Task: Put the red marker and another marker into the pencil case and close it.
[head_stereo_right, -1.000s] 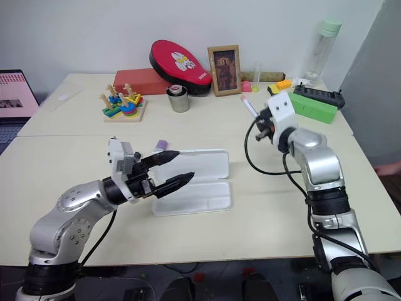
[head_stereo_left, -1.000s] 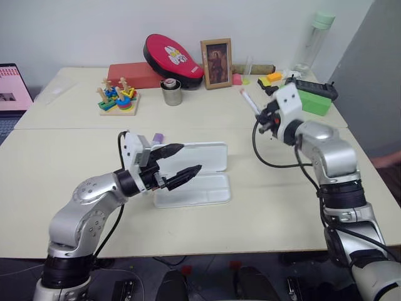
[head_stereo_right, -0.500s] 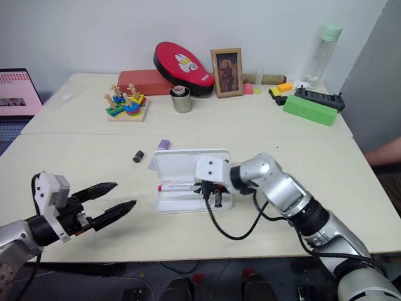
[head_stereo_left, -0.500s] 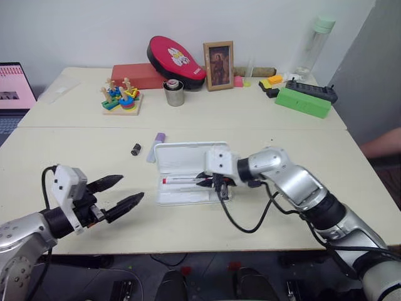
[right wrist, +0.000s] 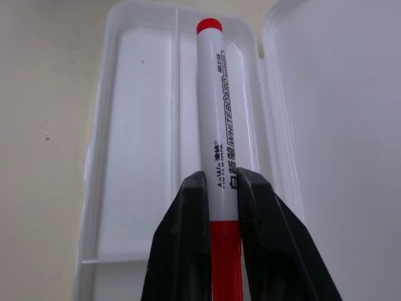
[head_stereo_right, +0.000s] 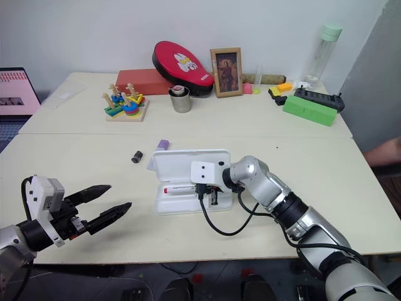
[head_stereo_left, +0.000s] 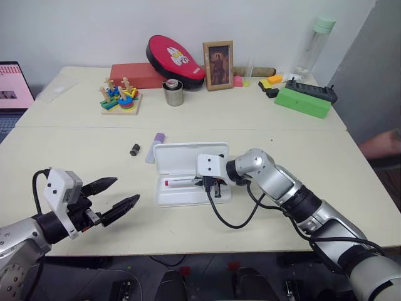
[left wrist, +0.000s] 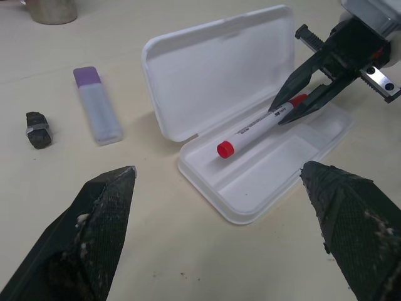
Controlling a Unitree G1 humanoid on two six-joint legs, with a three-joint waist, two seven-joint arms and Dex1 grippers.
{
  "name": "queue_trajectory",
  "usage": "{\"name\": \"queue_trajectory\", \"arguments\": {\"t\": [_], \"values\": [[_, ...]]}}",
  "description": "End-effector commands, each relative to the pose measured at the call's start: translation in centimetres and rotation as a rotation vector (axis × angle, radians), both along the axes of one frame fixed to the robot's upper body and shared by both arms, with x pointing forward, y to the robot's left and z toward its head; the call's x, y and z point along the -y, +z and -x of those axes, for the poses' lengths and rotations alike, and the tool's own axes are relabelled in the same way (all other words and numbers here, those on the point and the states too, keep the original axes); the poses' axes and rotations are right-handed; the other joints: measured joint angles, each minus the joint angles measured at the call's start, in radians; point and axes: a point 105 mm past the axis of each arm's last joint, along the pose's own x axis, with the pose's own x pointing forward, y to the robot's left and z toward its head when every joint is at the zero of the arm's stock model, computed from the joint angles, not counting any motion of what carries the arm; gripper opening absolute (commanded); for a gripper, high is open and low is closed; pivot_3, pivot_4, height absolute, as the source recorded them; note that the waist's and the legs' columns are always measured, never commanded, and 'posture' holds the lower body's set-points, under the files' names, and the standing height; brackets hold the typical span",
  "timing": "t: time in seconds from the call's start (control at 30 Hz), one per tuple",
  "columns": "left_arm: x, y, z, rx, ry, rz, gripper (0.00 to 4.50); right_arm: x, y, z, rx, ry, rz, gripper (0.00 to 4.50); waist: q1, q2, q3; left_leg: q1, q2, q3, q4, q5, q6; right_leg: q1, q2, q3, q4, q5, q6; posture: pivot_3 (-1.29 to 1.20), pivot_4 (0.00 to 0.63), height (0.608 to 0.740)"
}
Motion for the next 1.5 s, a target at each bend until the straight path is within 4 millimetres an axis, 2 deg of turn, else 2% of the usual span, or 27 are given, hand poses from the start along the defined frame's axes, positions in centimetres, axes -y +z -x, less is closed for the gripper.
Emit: {"name": "queue_trajectory", "arguments": {"t": [0.03,0.23,0.37,0.5,0.63,0.73,0.9,1.0,1.13,1.5], "values": [[0.8,1.0,-0.2,0.038,-0.032,0.003,4.5,-0.4,2.3,0.0,0.033,0.026,-0.069,1.39,-0.001,0.0,0.0,0.0,0.0,0.0,0.0,0.0,0.0,0.0,0.0,0.0,0.0,0.0,0.0,0.0,0.15,0.74],[0.3,1.7,-1.6,0.069,0.017,0.036,4.5,-0.2,3.5,0.0,0.033,0.02,-0.097,2.85,0.0,0.0,0.0,0.0,0.0,0.0,0.0,0.0,0.0,0.0,0.0,0.0,0.0,0.0,0.0,0.0,0.15,0.74],[-0.4,1.9,-4.2,0.099,0.142,0.003,4.5,0.1,5.5,0.4,0.015,0.037,-0.143,3.71,0.004,0.0,0.0,0.0,0.0,0.0,0.001,0.0,0.0,0.001,0.0,0.0,0.001,0.0,0.0,0.0,0.15,0.74],[0.5,2.3,-6.8,0.114,0.188,0.059,4.5,0.1,9.9,0.7,-0.037,0.056,-0.299,4.44,0.007,0.0,0.0,0.0,0.0,0.0,0.001,0.0,0.0,0.004,0.0,0.0,0.001,0.001,0.001,0.0,0.15,0.74],[0.4,3.3,-9.4,0.141,0.275,0.142,4.5,1.0,13.9,-0.6,-0.031,0.017,-0.401,4.44,0.01,-0.002,-0.001,0.0,0.0,-0.001,0.001,0.0,0.0,0.004,0.0,0.0,0.002,0.001,0.001,0.0,0.15,0.74],[-0.1,3.2,-11.0,0.129,0.344,0.119,4.5,1.4,15.0,-2.2,0.009,-0.057,-0.419,4.44,0.014,-0.003,-0.002,0.001,0.0,-0.001,0.001,0.0,0.0,0.005,0.0,-0.001,0.002,0.001,0.001,0.0,0.15,0.74],[-0.2,1.7,-13.5,0.05,0.387,0.052,4.5,1.7,15.8,-4.5,0.027,-0.177,-0.422,4.44,0.014,-0.003,-0.002,0.0,-0.001,-0.001,0.0,0.0,0.0,0.004,0.0,0.0,0.001,0.001,0.001,0.0,0.15,0.74],[0.2,0.4,-14.7,-0.022,0.39,0.018,4.5,1.6,15.9,-5.0,0.029,-0.193,-0.419,4.44,0.015,-0.003,-0.002,-0.001,-0.001,-0.001,0.0,0.0,0.0,0.003,0.0,0.0,0.001,0.001,0.001,0.0,0.15,0.74],[0.6,-0.4,-16.1,-0.06,0.389,0.016,4.5,1.4,15.9,-5.1,0.034,-0.202,-0.423,4.44,0.015,-0.003,-0.002,-0.001,-0.001,-0.001,-0.001,0.0,0.0,0.003,0.0,-0.001,0.001,0.001,0.001,0.0,0.15,0.74],[2.4,-4.1,-17.0,-0.17,0.281,-0.117,4.5,1.7,15.9,-4.5,0.025,-0.19,-0.427,4.44,0.015,-0.002,-0.002,-0.001,-0.001,-0.001,0.0,0.0,0.0,0.003,0.0,-0.001,0.002,0.001,0.001,0.0,0.15,0.74]]}}
